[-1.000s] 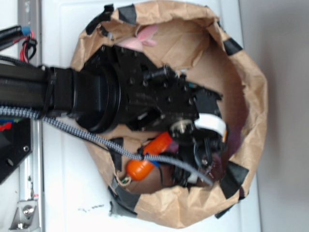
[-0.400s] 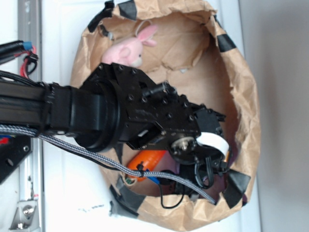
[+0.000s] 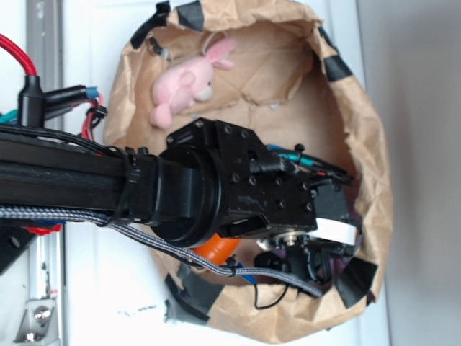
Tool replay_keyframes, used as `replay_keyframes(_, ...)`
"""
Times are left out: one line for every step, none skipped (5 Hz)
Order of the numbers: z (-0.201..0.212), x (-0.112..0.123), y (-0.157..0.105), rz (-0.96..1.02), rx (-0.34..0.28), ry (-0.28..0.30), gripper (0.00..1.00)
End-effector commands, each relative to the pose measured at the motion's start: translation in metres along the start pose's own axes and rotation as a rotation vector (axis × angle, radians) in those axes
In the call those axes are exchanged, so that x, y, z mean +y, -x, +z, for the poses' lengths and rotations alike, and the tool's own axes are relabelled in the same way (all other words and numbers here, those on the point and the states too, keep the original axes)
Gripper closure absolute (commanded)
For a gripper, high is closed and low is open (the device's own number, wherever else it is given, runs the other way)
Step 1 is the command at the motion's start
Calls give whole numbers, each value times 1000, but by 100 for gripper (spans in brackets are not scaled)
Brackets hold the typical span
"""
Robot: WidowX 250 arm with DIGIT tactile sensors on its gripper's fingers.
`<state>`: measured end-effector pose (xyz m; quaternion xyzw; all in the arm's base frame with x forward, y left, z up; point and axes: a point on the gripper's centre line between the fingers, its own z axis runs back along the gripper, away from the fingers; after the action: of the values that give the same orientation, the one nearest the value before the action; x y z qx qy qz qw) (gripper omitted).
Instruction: Grab the silver keys.
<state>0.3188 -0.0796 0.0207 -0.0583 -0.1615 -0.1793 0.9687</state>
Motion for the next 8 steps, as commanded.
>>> replay_keyframes(21,5,-3,61,-17,17,100)
replay_keyframes(30,17,-1,116,-18,4,100)
replay_keyframes(42,27,4,178,-8,-3,100)
replay_keyframes(54,38,8,229,-9,-18,100)
replay_keyframes(88,49,9,297,-15,49,100)
replay_keyframes(120,51,13,323,-3,135,100)
replay_keyframes(153,42,21,319,-36,186,100)
replay_keyframes(151,37,21,313,-32,183,100)
